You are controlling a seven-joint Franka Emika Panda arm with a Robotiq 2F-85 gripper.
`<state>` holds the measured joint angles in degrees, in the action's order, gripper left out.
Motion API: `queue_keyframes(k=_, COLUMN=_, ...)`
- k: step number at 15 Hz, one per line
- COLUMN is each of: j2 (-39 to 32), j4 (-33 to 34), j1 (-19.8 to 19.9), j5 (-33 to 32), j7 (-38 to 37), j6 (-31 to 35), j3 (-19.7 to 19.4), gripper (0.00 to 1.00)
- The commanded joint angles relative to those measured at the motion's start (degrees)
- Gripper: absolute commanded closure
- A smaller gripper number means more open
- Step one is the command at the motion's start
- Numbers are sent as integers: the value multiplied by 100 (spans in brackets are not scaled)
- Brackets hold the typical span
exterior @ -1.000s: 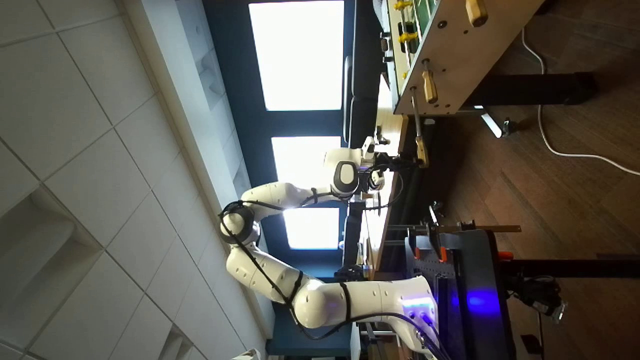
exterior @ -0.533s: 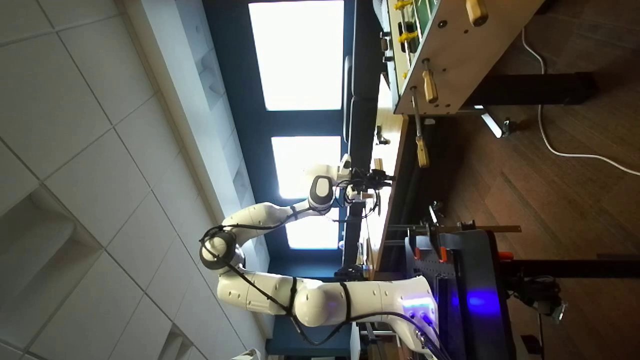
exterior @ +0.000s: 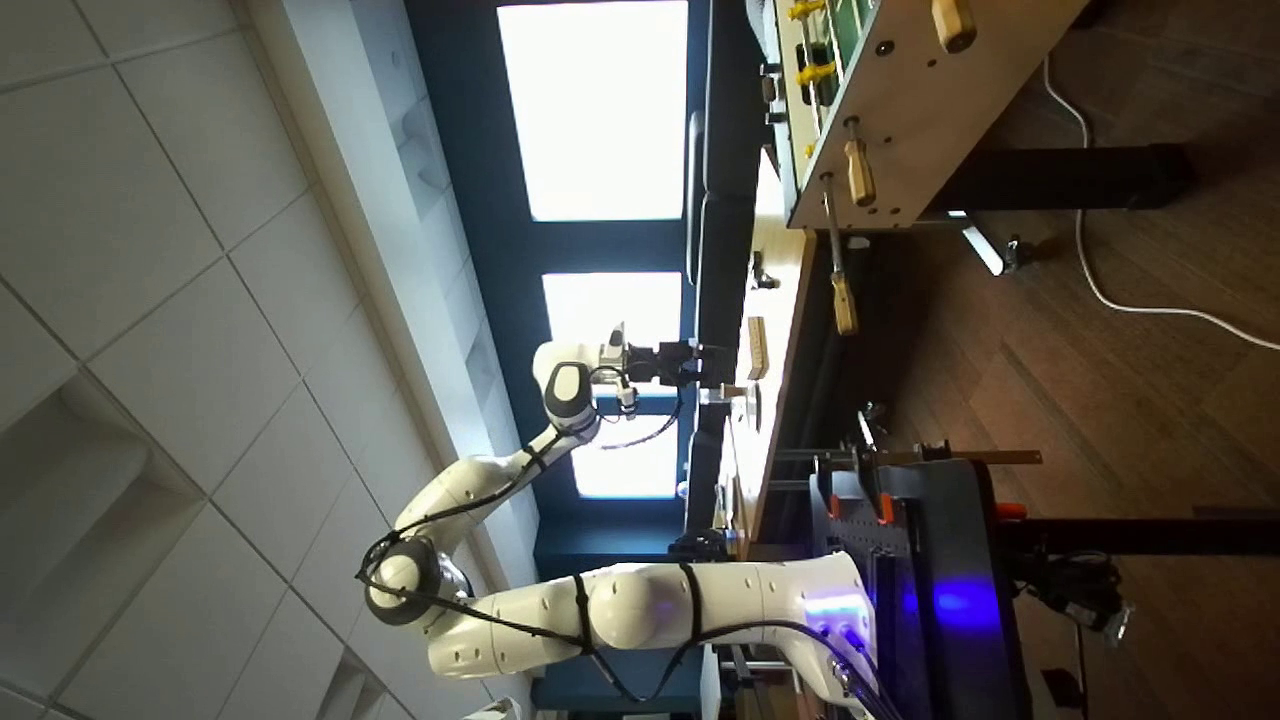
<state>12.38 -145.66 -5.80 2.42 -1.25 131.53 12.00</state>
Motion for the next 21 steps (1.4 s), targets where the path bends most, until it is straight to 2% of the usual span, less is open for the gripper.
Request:
queue_keyframes(k=1, j2=480, j4=388, j1=-52, j5=-92, j7=-106, j6=-679, j3=-189, gripper=0)
queue_keyframes(k=7, j2=-111, j4=1282, j1=70, j5=-146, j7=-163, j6=-699, j3=-410, gripper=0)
queue_keyframes(k=15, j2=-1778, j4=3379, j1=213, j5=-357, j7=-220, j6=-1090, j3=-721, gripper=0)
queue_keyframes(k=21, j2=-2993, j4=4930, j1=414, j5=-270, j7=212, j6=-1731, j3=-1025, gripper=0)
